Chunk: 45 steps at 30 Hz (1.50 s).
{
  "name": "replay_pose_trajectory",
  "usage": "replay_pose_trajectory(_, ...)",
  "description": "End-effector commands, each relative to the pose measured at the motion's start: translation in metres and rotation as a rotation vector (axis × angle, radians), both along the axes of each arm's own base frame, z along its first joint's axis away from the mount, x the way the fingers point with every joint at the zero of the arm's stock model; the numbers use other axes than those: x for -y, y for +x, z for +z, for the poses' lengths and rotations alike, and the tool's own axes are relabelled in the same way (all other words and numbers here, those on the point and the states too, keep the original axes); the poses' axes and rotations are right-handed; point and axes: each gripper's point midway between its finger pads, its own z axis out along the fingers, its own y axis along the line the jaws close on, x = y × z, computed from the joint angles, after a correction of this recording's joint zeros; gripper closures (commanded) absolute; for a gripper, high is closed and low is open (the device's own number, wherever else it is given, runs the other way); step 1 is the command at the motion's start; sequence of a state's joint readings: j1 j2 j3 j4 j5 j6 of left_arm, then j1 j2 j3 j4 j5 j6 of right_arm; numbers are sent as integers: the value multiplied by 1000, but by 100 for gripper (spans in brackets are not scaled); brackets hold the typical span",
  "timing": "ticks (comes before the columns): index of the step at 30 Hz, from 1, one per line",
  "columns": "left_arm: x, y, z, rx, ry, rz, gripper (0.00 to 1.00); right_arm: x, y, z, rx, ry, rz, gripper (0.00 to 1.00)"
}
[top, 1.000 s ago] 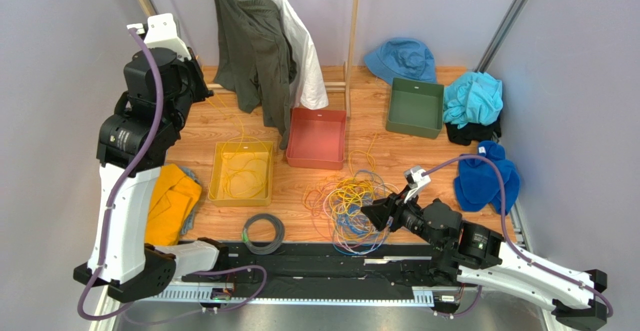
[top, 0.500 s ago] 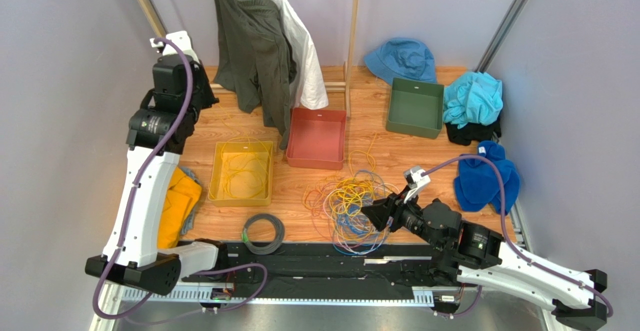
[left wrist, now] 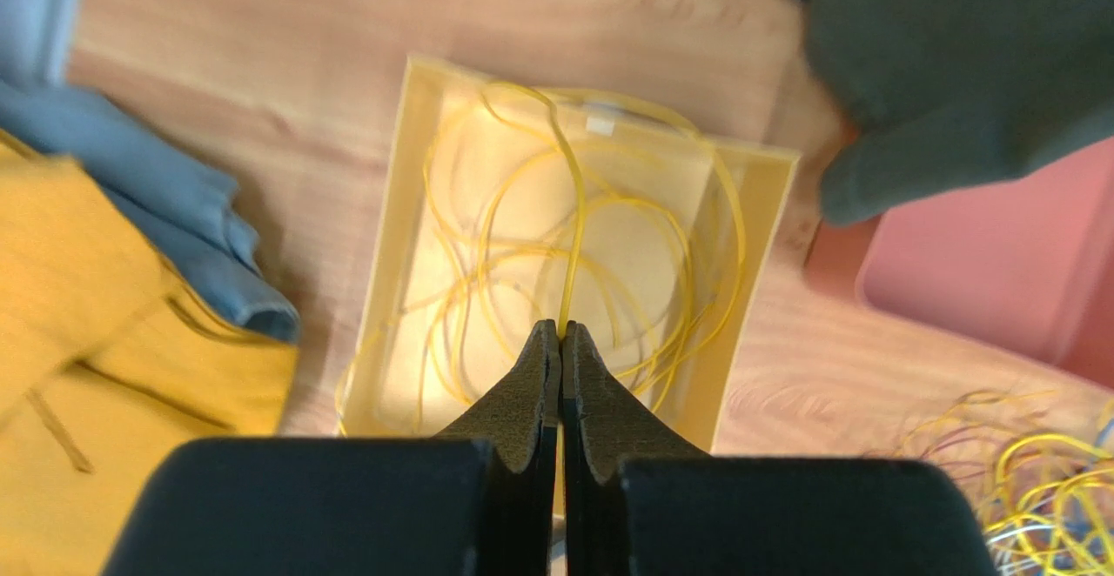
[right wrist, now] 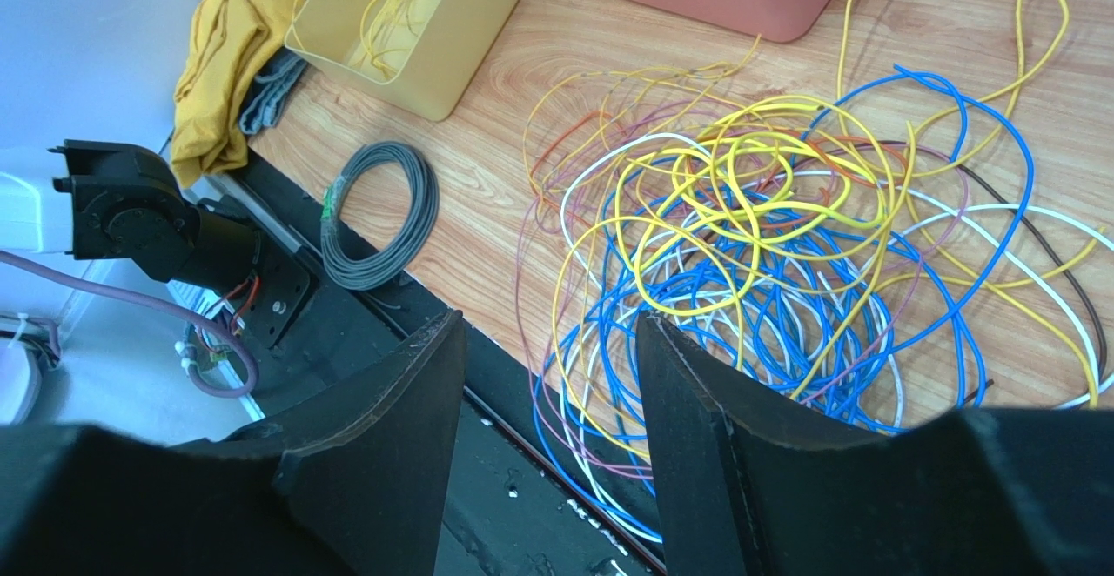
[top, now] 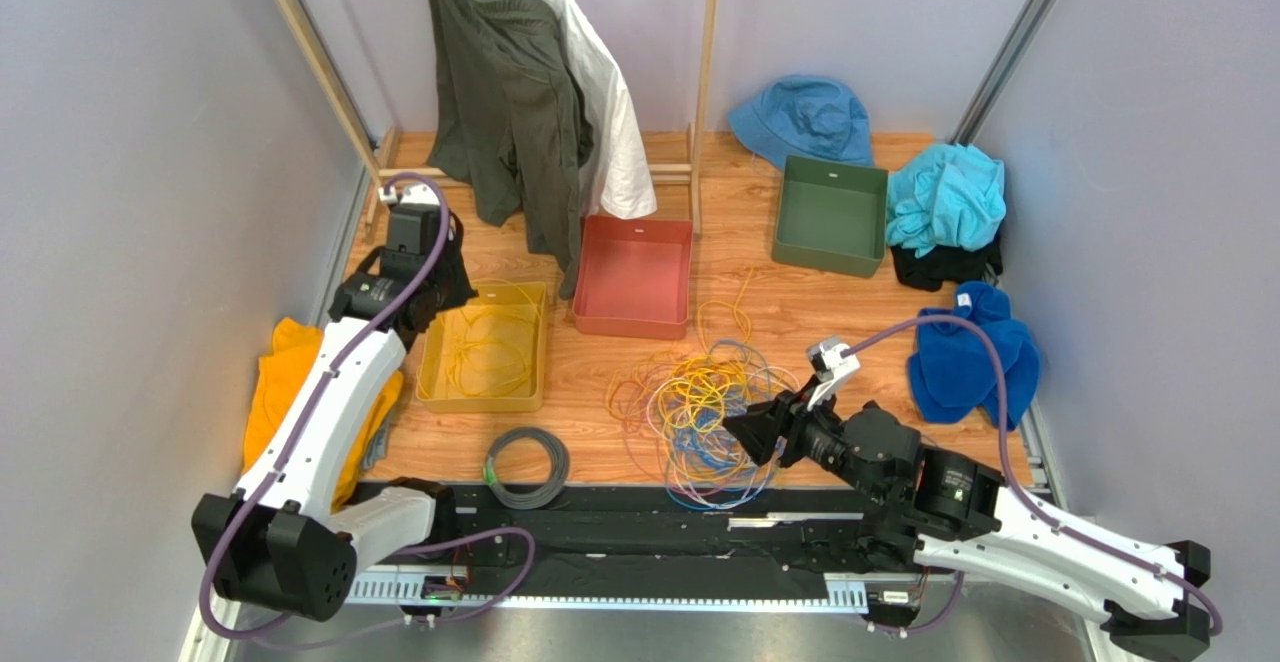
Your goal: Untangle the cables
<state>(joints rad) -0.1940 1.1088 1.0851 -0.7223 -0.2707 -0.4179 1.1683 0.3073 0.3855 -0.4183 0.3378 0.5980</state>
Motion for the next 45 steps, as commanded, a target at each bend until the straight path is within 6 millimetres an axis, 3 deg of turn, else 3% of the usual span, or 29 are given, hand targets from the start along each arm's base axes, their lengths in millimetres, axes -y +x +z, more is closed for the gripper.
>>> replay_pose_trajectory(1, 12, 4, -29, -2, -105, 23, 100, 1, 0, 6, 7, 33, -4, 46)
replay_pose_trajectory(4, 18, -4, -44, -17, -138, 6, 100, 2, 0, 6, 9, 34, -10, 46)
replay_pose_trajectory(6, 19, -9, -36, 22, -156, -3, 68, 2, 1, 6, 9, 34, -12, 45)
replay_pose_trajectory(7, 19, -11, -32, 35, -155, -7, 33, 1, 1, 6, 7, 34, -11, 46)
replay_pose_trajectory(8, 18, -13, -24, 59, -157, -10, 17, 0, 1, 5, 7, 32, -10, 46)
replay_pose_trajectory(9, 17, -16, -9, 105, -162, -17, 4, -1, 1, 5, 7, 28, -10, 46)
replay_pose_trajectory(10, 17, -18, 4, 133, -161, -23, 2, -2, 2, 6, 9, 30, -8, 46)
replay_pose_trajectory(13, 25, -24, 40, 209, -200, -70, 2, -6, 3, 5, 8, 25, -6, 46)
replay_pose_trajectory(15, 43, -29, 54, 246, -235, -131, 2, -10, 4, 3, 2, 14, 0, 46)
replay_pose_trajectory(17, 57, -30, 58, 264, -251, -160, 1, -12, 5, 1, -3, 4, 0, 46)
replay_pose_trajectory(18, 76, -33, 56, 254, -253, -214, 1, -13, 5, 0, -5, 2, 1, 46)
replay_pose_trajectory(21, 109, -31, 38, 230, -284, -282, 1, -13, 5, 2, -5, 1, -2, 46)
replay_pose_trajectory(23, 142, -38, 7, 164, -331, -364, 1, -11, 6, 1, -5, -4, -8, 46)
replay_pose_trajectory(25, 163, -37, -15, 139, -343, -385, 1, -9, 7, 0, -5, -11, -18, 46)
replay_pose_trajectory(26, 180, -42, -38, 75, -318, -418, 2, -8, 7, -1, -5, -12, -22, 46)
replay_pose_trajectory(28, 193, -42, -60, 24, -299, -424, 4, -7, 7, -1, -5, -15, -28, 46)
replay_pose_trajectory(29, 200, -43, -80, -29, -275, -429, 5, -6, 7, -2, -6, -21, -27, 46)
replay_pose_trajectory(33, 206, -42, -114, -94, -260, -412, 9, -5, 8, -6, -11, -31, -34, 46)
replay_pose_trajectory(40, 222, -45, -152, -168, -270, -446, 20, -6, 10, -12, -10, -40, -42, 46)
replay_pose_trajectory(45, 230, -51, -166, -192, -280, -466, 33, -5, 11, -18, -15, -57, -51, 46)
